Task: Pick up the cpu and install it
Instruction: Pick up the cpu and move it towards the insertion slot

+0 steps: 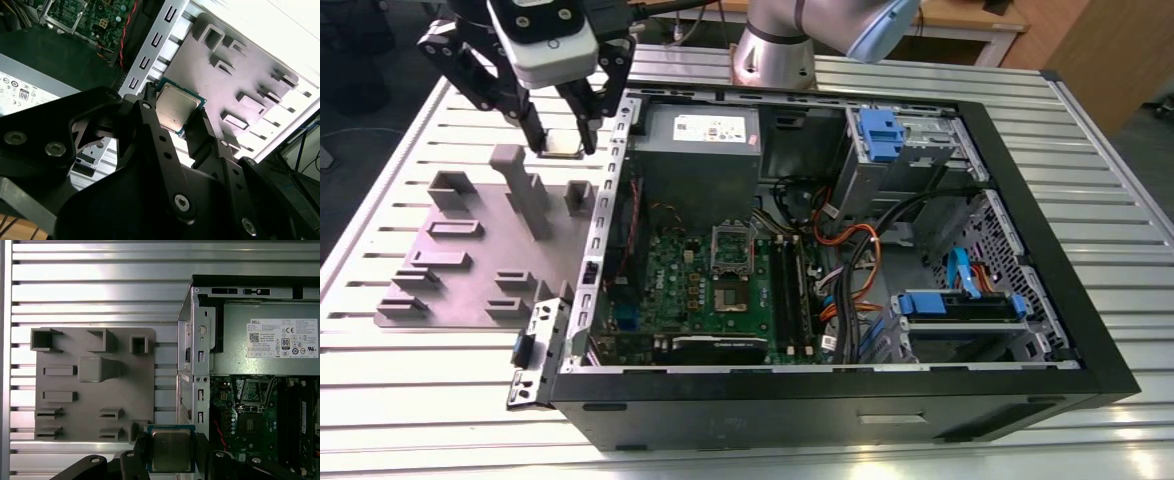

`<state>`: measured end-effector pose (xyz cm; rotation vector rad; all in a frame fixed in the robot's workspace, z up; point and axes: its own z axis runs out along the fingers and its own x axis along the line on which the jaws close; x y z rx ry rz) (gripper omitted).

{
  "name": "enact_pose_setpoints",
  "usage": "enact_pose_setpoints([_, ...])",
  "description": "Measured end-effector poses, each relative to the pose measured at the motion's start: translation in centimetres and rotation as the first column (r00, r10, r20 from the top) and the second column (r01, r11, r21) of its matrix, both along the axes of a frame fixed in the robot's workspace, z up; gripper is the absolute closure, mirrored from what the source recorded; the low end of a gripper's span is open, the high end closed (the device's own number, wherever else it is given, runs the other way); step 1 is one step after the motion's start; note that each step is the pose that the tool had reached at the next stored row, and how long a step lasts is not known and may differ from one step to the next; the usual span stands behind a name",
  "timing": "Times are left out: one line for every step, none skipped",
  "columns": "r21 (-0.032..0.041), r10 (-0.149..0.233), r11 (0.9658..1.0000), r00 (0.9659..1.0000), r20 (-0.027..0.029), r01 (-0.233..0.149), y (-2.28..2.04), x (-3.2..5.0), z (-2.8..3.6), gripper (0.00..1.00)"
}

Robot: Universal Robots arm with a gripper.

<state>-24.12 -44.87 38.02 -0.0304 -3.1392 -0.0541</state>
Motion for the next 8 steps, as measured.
enact_pose_setpoints([0.0000, 0.000, 1.0000, 1.0000, 0.0000, 0.000, 0.00, 0.03, 0.00, 0.53])
enact_pose_setpoints([0.0001, 0.000, 1.0000, 1.0000, 0.0000, 0.000, 0.00, 0.06, 0.00, 0.53])
enact_pose_setpoints([0.0000, 0.000, 1.0000, 1.0000, 0.0000, 0.000, 0.00, 0.09, 0.00, 0.53])
enact_pose_setpoints([0.0000, 0.000, 1.0000, 1.0000, 0.0000, 0.000, 0.00, 0.12, 0.00, 0.53])
enact_pose_setpoints([0.0000, 0.000, 1.0000, 1.0000, 0.0000, 0.000, 0.00, 0.16, 0.00, 0.53])
enact_pose_setpoints([0.0000, 0.000, 1.0000, 1.0000, 0.0000, 0.000, 0.00, 0.20, 0.00, 0.53])
enact_pose_setpoints([0.0000, 0.000, 1.0000, 1.0000, 0.0000, 0.000, 0.00, 0.23, 0.00, 0.53])
enact_pose_setpoints([0.0000, 0.000, 1.0000, 1.0000, 0.0000, 0.000, 0.00, 0.26, 0.00, 0.53])
